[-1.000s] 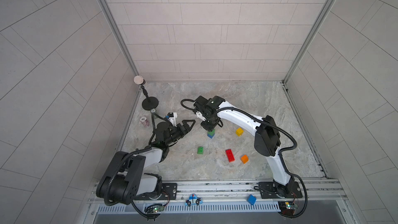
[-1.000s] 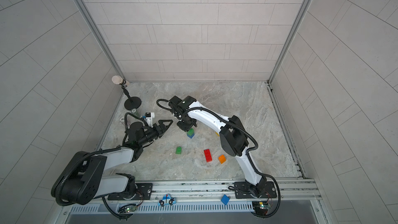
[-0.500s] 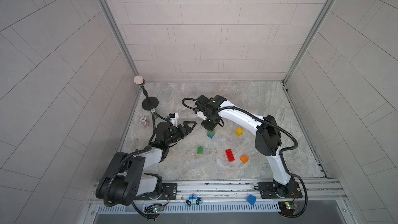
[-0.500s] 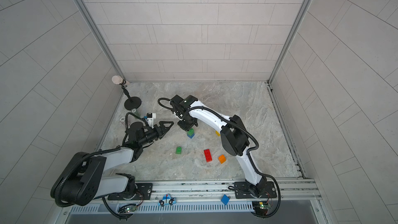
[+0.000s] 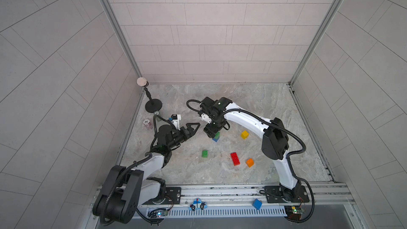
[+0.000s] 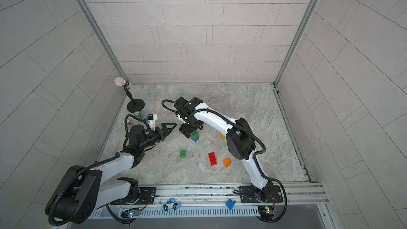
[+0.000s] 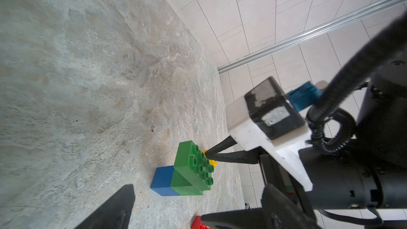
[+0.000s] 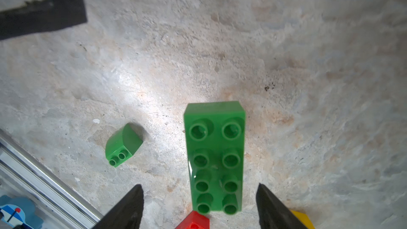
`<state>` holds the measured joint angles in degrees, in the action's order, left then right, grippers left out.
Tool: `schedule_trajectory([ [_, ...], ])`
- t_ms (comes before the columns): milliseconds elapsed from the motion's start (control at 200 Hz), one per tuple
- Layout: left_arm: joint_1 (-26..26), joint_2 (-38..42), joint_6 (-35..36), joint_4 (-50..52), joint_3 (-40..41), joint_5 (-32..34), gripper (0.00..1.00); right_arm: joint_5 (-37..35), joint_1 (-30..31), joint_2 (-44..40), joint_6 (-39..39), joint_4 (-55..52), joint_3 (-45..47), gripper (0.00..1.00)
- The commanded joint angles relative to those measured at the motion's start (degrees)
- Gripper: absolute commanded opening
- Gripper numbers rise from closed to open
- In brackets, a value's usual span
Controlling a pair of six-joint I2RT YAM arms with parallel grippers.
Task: Assemble a fork with lego
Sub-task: Assemble the lego brick with the lego brick, then pick up the lego brick from the center of the board.
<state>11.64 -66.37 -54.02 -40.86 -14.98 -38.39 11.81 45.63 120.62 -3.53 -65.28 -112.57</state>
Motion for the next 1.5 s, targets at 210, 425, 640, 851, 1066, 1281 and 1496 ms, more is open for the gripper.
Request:
schedule_trajectory([
  [210,11.13,16.13,16.93,31.18,-5.03,15.02,0.96,-9.07,-0.45,-26.58,-12.17,18.59,26.67,0.71],
  [425,24.99,18.33,18.16,34.10,-3.67,23.40,0.96,-14.46,-0.30,-38.27,-30.08,21.51,46.10,0.67],
  [640,33.93,11.70,17.90,32.15,-4.85,26.87,0.95,-12.99,2.54,-40.10,-40.09,25.26,56.77,0.59],
  [851,36.53,6.59,16.92,27.68,-4.97,27.21,0.95,-13.31,4.78,-35.34,-41.90,25.59,56.38,0.55],
  [1066,36.62,6.23,16.66,27.23,-4.49,27.74,0.95,-10.96,5.26,-30.81,-41.19,26.04,55.47,0.53],
  [1281,36.57,7.88,16.22,26.40,-2.97,29.11,0.95,-9.91,5.61,-28.18,-40.82,26.62,55.80,0.51],
  [1496,36.59,7.53,16.23,25.61,-2.88,29.15,0.95,-10.96,5.75,-25.95,-40.50,26.37,55.10,0.47],
])
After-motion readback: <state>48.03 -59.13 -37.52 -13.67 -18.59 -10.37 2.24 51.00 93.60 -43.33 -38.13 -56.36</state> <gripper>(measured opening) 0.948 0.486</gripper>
